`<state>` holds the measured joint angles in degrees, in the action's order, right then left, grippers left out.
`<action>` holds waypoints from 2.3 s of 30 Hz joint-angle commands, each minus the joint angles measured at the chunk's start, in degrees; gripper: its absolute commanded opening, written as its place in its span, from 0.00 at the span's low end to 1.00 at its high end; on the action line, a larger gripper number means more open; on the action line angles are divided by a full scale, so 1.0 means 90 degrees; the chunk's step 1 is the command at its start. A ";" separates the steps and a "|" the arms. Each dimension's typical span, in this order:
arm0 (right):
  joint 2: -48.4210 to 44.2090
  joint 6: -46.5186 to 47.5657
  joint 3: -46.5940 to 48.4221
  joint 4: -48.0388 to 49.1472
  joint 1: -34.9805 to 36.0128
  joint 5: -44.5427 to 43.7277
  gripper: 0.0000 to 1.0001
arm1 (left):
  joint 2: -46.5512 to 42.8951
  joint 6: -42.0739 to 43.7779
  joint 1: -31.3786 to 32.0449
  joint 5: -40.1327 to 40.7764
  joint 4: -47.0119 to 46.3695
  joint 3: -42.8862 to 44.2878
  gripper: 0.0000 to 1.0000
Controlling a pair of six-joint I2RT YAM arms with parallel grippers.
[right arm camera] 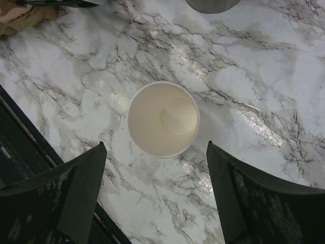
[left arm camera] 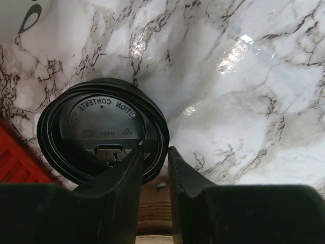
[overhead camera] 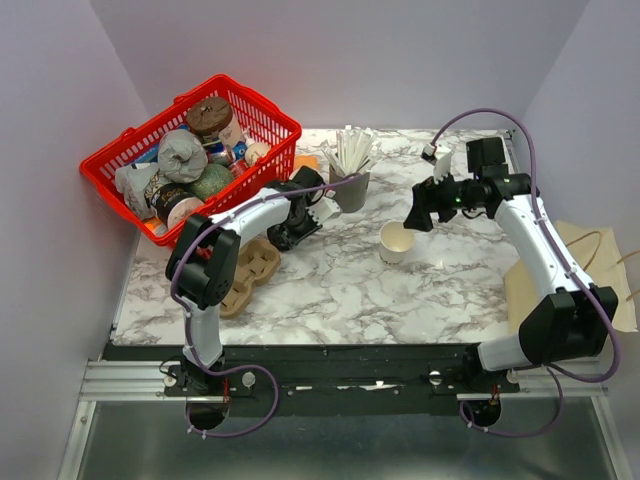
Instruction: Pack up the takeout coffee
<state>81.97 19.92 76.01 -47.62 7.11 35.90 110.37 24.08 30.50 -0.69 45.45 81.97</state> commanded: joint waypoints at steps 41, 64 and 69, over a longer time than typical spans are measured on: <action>0.0189 -0.0065 0.0266 0.0076 0.0001 0.0064 0.89 | 0.0218 0.0079 -0.0215 -0.0148 0.0633 0.0784 0.02; -0.0036 0.1863 0.0344 -0.0647 0.0088 0.0435 0.87 | -0.0983 -0.0263 -0.0206 -0.2774 0.1874 0.1810 0.00; -0.0641 0.3965 -0.0669 -0.0510 0.0556 -0.0003 0.87 | -0.1432 -0.0458 -0.0206 -0.2951 0.1435 0.1478 0.00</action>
<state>80.62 37.85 75.57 -50.61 8.67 37.06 101.56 21.96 28.84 -21.85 60.69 96.92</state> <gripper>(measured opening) 0.867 0.009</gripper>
